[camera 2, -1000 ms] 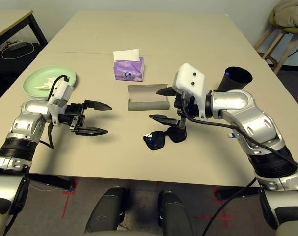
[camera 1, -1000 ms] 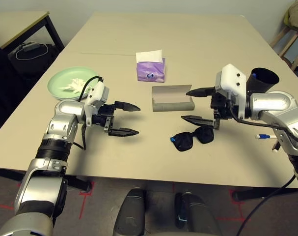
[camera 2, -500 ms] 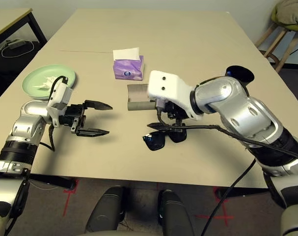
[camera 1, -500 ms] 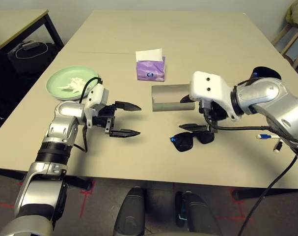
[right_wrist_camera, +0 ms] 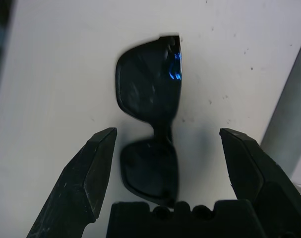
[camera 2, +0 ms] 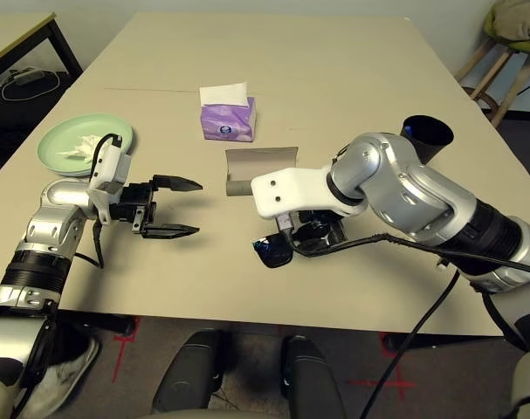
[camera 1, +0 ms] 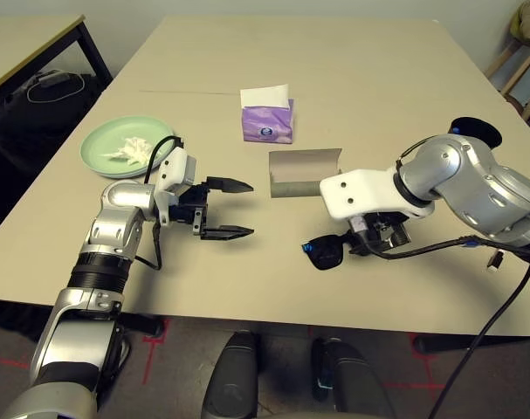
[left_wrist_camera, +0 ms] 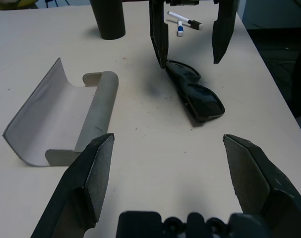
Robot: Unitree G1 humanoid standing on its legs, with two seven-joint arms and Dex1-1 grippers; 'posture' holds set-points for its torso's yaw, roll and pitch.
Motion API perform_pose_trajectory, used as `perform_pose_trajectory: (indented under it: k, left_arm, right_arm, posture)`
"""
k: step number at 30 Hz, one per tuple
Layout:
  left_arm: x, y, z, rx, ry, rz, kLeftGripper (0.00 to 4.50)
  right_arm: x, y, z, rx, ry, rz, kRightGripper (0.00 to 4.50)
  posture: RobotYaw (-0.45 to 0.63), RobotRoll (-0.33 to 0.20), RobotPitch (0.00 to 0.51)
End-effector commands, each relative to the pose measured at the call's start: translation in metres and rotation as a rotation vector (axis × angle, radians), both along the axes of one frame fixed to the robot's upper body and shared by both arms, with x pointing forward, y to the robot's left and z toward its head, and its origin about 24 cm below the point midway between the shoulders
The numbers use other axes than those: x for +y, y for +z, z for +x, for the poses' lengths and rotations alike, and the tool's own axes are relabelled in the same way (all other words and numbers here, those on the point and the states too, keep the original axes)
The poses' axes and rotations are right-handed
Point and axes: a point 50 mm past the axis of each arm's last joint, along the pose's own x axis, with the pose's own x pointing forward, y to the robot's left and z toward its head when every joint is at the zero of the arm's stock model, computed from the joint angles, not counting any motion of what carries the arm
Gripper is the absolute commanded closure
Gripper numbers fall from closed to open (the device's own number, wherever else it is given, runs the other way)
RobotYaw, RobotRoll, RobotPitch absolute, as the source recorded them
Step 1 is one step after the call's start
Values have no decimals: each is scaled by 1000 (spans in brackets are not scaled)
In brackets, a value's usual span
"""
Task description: Organize and tidy the items on the table.
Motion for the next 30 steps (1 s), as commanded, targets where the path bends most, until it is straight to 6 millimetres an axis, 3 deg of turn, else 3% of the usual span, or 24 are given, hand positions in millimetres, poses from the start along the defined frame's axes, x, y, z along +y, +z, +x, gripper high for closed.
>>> perform_pose_trajectory:
  k: [1, 17, 30]
  left_arm:
    - [-4, 0, -2, -10, -16, 7, 46]
    - [-4, -1, -9, 2, -7, 5, 46]
    - [-6, 1, -6, -7, -10, 12, 46]
  right_arm:
    - [3, -5, 3, -30, 52, -64, 0]
    - [16, -8, 17, -14, 52, -62, 0]
    - [17, -11, 16, 2, 1, -93, 0]
  posture:
    - [269, 0, 155]
    - [285, 0, 165]
    - [274, 0, 158]
